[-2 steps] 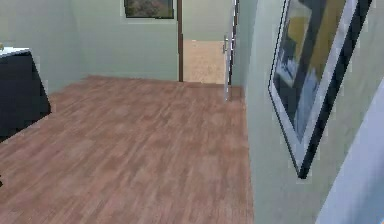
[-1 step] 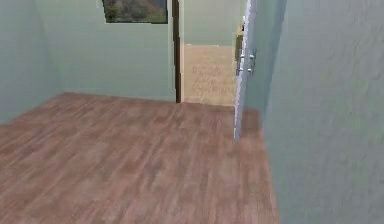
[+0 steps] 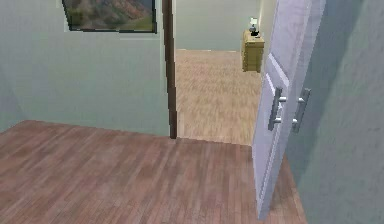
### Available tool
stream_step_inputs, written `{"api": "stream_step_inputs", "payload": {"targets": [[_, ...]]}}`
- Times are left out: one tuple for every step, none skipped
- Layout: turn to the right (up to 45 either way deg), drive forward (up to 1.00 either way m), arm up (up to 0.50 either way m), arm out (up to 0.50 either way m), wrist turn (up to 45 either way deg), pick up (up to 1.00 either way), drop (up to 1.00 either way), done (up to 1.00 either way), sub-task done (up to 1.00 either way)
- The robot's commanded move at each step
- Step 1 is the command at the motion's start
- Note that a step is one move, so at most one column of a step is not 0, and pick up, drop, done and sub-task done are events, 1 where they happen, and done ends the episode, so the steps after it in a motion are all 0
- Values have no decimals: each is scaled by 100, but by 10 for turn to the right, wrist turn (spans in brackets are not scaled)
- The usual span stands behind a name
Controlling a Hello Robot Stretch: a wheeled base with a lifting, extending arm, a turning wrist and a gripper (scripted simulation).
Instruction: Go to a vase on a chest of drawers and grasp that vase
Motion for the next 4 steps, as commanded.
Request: {"api": "stream_step_inputs", "payload": {"targets": [[30, 0, 0, 0, 0, 0, 0, 0, 0], [0, 95, 0, 0, 0, 0, 0, 0, 0], [60, 0, 0, 0, 0, 0, 0, 0, 0], [0, 100, 0, 0, 0, 0, 0, 0, 0]]}}
